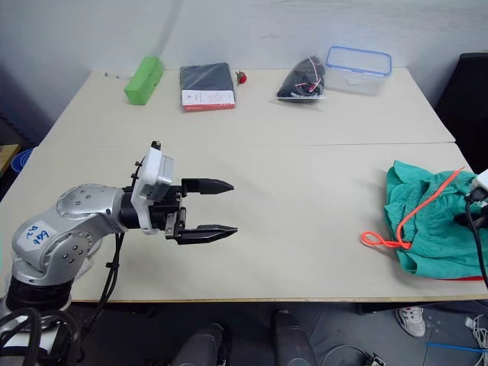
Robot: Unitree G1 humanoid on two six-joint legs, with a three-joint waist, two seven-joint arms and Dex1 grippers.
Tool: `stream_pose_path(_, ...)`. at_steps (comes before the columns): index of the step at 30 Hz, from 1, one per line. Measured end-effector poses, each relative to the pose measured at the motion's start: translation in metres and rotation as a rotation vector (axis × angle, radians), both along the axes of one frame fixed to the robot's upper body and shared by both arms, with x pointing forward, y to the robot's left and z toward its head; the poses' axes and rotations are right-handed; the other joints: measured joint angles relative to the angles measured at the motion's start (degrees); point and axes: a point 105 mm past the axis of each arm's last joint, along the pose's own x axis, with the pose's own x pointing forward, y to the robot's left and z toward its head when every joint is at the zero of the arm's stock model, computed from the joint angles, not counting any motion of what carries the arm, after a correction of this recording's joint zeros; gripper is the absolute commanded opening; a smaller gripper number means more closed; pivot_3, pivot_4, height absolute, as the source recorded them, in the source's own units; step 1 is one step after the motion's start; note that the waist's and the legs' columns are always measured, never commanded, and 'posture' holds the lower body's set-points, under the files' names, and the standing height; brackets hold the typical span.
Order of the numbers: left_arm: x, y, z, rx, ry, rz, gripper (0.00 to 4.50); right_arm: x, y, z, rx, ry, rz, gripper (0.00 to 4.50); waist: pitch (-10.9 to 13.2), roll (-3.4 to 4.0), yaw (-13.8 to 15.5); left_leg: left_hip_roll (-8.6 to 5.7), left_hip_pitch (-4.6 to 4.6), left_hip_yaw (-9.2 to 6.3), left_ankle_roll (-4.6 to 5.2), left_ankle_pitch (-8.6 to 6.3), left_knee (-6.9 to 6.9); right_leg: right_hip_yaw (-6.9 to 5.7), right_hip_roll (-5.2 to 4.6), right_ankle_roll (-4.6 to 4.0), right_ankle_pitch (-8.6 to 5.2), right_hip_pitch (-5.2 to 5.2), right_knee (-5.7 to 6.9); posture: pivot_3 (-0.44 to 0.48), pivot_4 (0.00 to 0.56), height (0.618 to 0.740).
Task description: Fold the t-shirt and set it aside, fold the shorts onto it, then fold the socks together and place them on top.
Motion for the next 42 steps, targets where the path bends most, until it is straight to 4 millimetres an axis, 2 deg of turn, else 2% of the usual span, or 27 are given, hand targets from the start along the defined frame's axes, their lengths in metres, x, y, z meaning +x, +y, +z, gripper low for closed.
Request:
stream_pose_path(6,0.002,0.002,-0.002,0.011,-0.003,0.006,4.5,-0.004,-0.006,0.007,0.036,-0.098,-0.033,3.49,0.0,0.03,0.0,-0.01,0.02,0.04,0.01,0.0,0.02,0.07,0.02,0.05,0.03,0.0,0.02,0.0,0.15,0.74)
stream_pose_path(9,0.007,0.006,-0.004,0.014,0.008,0.027,4.5,-0.011,-0.02,0.025,-0.002,-0.161,-0.087,4.47,0.0,0.25,0.0,-0.04,0.02,0.1,0.06,0.0,0.02,0.12,0.04,0.06,0.03,-0.01,0.03,0.0,0.15,0.74)
stream_pose_path(15,0.009,0.007,-0.004,0.022,-0.017,0.038,4.5,-0.02,-0.041,0.061,-0.098,-0.287,-0.18,4.47,0.0,0.25,-0.3,-0.01,0.07,0.36,0.08,-0.01,0.02,0.27,0.17,0.06,0.03,0.0,0.03,0.0,0.15,0.74)
stream_pose_path(17,0.012,0.009,-0.006,0.023,-0.015,0.048,4.5,-0.017,-0.039,0.069,-0.075,-0.33,-0.19,4.47,0.0,0.25,-0.4,-0.01,0.09,0.6,0.09,-0.01,0.02,0.39,0.22,0.09,0.05,0.0,0.05,0.0,0.15,0.74)
stream_pose_path(19,0.014,0.01,-0.007,0.024,-0.008,0.057,4.5,-0.009,-0.029,0.086,0.032,-0.413,-0.164,4.47,0.0,0.29,-0.7,0.03,0.12,0.66,0.13,0.0,0.01,0.65,0.31,0.16,0.09,-0.02,0.07,0.0,0.15,0.74)
stream_pose_path(20,0.015,0.01,-0.007,0.024,-0.009,0.059,4.5,-0.002,-0.016,0.097,0.098,-0.458,-0.109,4.47,0.0,0.27,-0.9,0.09,0.11,0.65,0.13,-0.01,0.01,0.81,0.43,0.2,0.11,0.0,0.07,0.0,0.15,0.74)
stream_pose_path(22,0.016,0.014,-0.012,0.036,-0.01,0.085,4.5,0.016,0.03,0.11,0.25,-0.511,0.091,4.47,0.1,0.16,-1.6,0.3,0.26,0.7,0.14,-0.05,0.0,1.11,0.8,0.24,0.13,0.33,0.02,0.0,0.15,0.74)
stream_pose_path(23,0.018,0.018,-0.017,0.051,-0.004,0.113,4.5,0.025,0.071,0.113,0.348,-0.515,0.261,4.47,0.2,-0.01,-2.0,0.51,0.66,0.73,-0.01,-0.19,0.0,1.2,0.89,0.22,0.12,0.7,0.02,0.0,0.15,0.74)
stream_pose_path(25,0.021,0.024,-0.024,0.082,-0.004,0.164,4.5,0.028,0.126,0.109,0.463,-0.487,0.463,4.47,0.2,-0.04,-2.1,0.69,0.9,0.67,-0.09,-0.25,0.01,1.17,0.92,0.19,0.09,0.72,0.07,0.0,0.15,0.74)
stream_pose_path(26,0.023,0.028,-0.027,0.093,-0.006,0.196,4.5,0.027,0.148,0.106,0.506,-0.468,0.537,4.47,0.2,-0.01,-2.0,0.7,0.87,0.62,-0.09,-0.24,0.0,1.16,0.91,0.17,0.08,0.56,0.1,0.0,0.15,0.74)
stream_pose_path(27,0.026,0.036,-0.032,0.104,-0.003,0.252,4.5,0.022,0.182,0.102,0.559,-0.439,0.657,4.47,0.2,-0.01,-1.8,0.77,0.83,0.6,-0.12,-0.26,0.0,1.17,0.91,0.13,0.06,0.5,0.13,0.0,0.15,0.74)
stream_pose_path(29,0.029,0.049,-0.039,0.117,0.003,0.348,4.5,0.008,0.233,0.094,0.63,-0.376,0.84,4.47,0.2,-0.01,-1.4,0.83,0.72,0.51,-0.17,-0.3,0.02,1.18,0.89,0.1,0.05,0.41,0.1,0.0,0.15,0.74)
stream_pose_path(31,0.028,0.066,-0.047,0.149,0.002,0.448,4.5,-0.007,0.27,0.092,0.676,-0.337,0.981,4.47,0.2,-0.02,-1.2,0.84,0.57,0.45,-0.2,-0.34,0.04,1.2,0.82,0.09,0.04,0.32,0.03,0.0,0.15,0.74)
stream_pose_path(33,0.025,0.09,-0.052,0.186,-0.003,0.586,4.5,-0.02,0.297,0.091,0.71,-0.308,1.09,4.47,0.2,-0.07,-1.1,0.84,0.52,0.44,-0.11,-0.44,0.1,1.18,0.7,0.09,0.05,0.34,-0.06,0.0,0.15,0.74)
stream_pose_path(36,0.012,0.132,-0.062,0.239,0.022,0.801,4.5,-0.03,0.318,0.092,0.746,-0.278,1.177,4.47,0.2,-0.17,-0.8,0.82,0.5,0.45,0.0,-0.52,0.11,1.09,0.5,0.08,0.05,0.38,-0.21,0.0,0.15,0.74)
stream_pose_path(38,-0.002,0.162,-0.071,0.291,0.062,0.943,4.5,-0.033,0.324,0.094,0.761,-0.265,1.206,4.47,0.2,-0.22,-0.7,0.82,0.51,0.46,0.09,-0.63,0.11,1.04,0.43,0.04,0.03,0.39,-0.27,0.0,0.15,0.74)
stream_pose_path(42,-0.05,0.214,-0.08,0.385,0.125,1.183,4.5,-0.037,0.331,0.092,0.787,-0.232,1.242,4.47,0.1,-0.37,-0.4,0.83,0.51,0.46,0.12,-0.77,0.08,0.98,0.38,-0.12,-0.06,0.4,-0.35,0.0,0.15,0.74)
